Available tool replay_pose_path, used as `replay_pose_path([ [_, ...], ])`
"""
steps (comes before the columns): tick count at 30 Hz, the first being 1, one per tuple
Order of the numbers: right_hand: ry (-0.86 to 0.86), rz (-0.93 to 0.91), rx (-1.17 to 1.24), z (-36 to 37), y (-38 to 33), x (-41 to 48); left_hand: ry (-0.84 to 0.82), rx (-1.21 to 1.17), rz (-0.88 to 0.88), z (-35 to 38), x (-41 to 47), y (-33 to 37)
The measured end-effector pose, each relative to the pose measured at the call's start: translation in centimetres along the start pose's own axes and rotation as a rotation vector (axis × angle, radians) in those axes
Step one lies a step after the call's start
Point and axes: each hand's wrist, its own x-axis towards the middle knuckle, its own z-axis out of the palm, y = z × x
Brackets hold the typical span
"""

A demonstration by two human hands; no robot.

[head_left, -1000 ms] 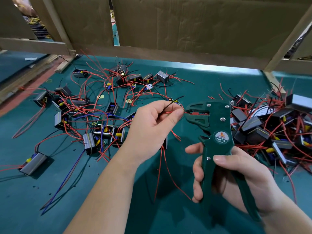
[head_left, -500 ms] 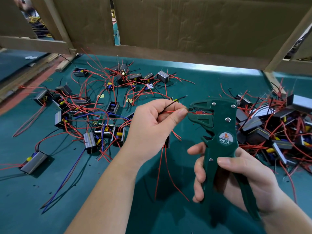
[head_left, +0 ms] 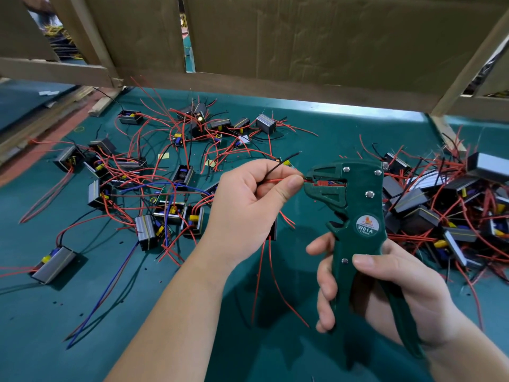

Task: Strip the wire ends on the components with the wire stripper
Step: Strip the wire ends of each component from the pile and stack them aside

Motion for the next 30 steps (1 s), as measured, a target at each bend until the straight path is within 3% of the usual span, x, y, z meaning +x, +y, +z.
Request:
replay_pose_path([
  [11,0.133,-0.017,-0.005,0.7,0.2,0.0,-0.039,0.055,-0.011,0.0,0.0,-0.2],
  [17,0.354,-0.015,0.001,1.1,0.3,0.3,0.065,0.206,-0.010,-0.5,0.5,-1.4],
  [25,0.411,-0.103,0.092,0.0,-1.3,0.1,0.111,0.041,-0.133,-1.0,0.9,-1.9],
  [30,0.260,0.011,0.100,-0.7,-0.9,-0.1,0.022,-0.080,-0.132,-0.7,0.8,-1.6],
])
